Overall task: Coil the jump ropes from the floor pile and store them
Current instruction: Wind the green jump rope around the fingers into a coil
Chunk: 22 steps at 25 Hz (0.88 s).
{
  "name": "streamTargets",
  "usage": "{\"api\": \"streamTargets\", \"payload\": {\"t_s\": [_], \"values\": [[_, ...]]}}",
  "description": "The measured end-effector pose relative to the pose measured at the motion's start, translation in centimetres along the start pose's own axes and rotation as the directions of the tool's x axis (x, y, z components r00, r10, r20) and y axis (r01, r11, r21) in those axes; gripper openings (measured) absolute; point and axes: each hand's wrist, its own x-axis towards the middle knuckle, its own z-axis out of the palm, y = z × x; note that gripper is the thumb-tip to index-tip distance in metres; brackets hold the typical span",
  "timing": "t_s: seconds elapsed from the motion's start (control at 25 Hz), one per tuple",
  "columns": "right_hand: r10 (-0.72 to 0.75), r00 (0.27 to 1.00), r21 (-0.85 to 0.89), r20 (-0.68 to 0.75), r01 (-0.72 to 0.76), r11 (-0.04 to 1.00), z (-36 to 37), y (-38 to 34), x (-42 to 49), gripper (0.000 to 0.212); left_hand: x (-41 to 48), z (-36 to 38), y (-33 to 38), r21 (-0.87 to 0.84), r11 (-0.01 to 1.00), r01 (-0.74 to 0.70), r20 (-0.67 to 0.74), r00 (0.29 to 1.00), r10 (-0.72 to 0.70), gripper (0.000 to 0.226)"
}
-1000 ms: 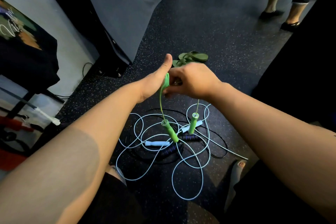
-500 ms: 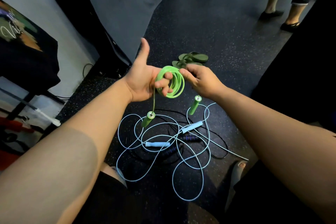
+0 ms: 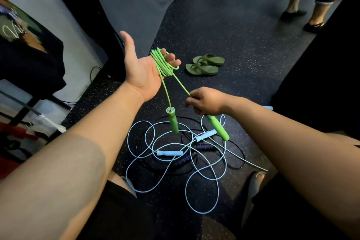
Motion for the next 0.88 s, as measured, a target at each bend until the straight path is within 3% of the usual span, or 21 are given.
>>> {"api": "streamTargets", "payload": {"t_s": [0.12, 0.24, 0.4, 0.52, 0.6, 0.68, 0.76, 0.88], "values": [[-0.098, 0.995, -0.244, -0.015, 0.091, 0.966, -0.6, -2.1, -0.7, 0.029, 0.0, 0.4, -0.8, 0.205, 0.978, -0.036, -0.059, 0.997, 0.049, 0.097], [-0.232, 0.968, -0.413, -0.093, 0.174, 0.894, -1.1, -3.8, -1.3, 0.032, 0.3, 1.0, -1.8, 0.43, 0.902, 0.048, -0.11, 0.994, 0.0, 0.097], [-0.343, 0.912, -0.612, -0.227, 0.14, 0.778, -1.6, -4.7, -2.1, 0.028, 0.1, 1.2, -3.0, 0.766, 0.618, 0.174, -0.185, 0.982, -0.048, 0.1], [-0.395, 0.878, -0.625, -0.271, 0.152, 0.766, -2.0, -5.2, -2.4, 0.029, 0.2, 1.0, -3.2, 0.836, 0.499, 0.227, -0.188, 0.974, -0.128, 0.124], [-0.421, 0.859, -0.607, -0.29, 0.175, 0.775, -2.6, -5.2, -2.5, 0.031, -0.3, 0.8, -3.4, 0.858, 0.459, 0.232, -0.14, 0.964, -0.226, 0.127], [-0.401, 0.871, -0.511, -0.284, 0.216, 0.832, -3.3, -4.7, -2.5, 0.035, -0.4, 0.8, -3.7, 0.842, 0.491, 0.223, -0.041, 0.934, -0.355, 0.12], [-0.36, 0.882, -0.25, -0.304, 0.291, 0.924, -3.7, -3.7, -2.2, 0.039, -0.8, 1.2, -3.5, 0.79, 0.565, 0.239, 0.085, 0.869, -0.487, 0.112], [-0.269, 0.908, 0.116, -0.321, 0.319, 0.941, -3.4, -2.2, -1.7, 0.045, -1.2, 1.7, -2.6, 0.746, 0.597, 0.295, 0.156, 0.795, -0.586, 0.099]]}}
